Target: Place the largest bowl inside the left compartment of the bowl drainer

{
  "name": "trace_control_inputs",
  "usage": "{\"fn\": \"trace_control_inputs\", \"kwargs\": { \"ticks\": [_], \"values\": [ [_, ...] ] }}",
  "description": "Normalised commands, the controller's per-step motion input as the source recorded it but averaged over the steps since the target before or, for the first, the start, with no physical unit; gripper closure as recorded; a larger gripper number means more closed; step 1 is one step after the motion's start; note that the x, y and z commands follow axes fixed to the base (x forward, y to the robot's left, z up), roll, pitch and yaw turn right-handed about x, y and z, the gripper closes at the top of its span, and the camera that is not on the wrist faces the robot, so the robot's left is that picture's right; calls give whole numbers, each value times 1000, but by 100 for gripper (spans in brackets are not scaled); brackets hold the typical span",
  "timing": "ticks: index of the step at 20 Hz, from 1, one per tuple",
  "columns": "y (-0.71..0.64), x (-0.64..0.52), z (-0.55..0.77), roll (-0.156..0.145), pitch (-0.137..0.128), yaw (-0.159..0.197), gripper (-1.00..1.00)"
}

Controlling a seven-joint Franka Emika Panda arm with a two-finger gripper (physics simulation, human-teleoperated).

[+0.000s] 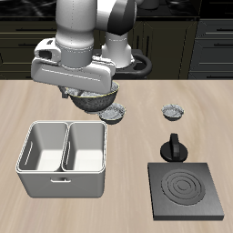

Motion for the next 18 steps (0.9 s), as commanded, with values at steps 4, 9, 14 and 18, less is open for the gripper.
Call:
{"fn": "trace_control_inputs", "kwargs": {
  "ticks": [4, 9, 14, 18],
  "values": [
    [161, 131, -103, 5, 19, -10, 100],
    [19, 82, -215, 1, 32, -2, 100],
    [-72, 48, -231, -1, 28, 3, 100],
    [82, 26, -361, 22, 34, 24, 100]
  ]
}}
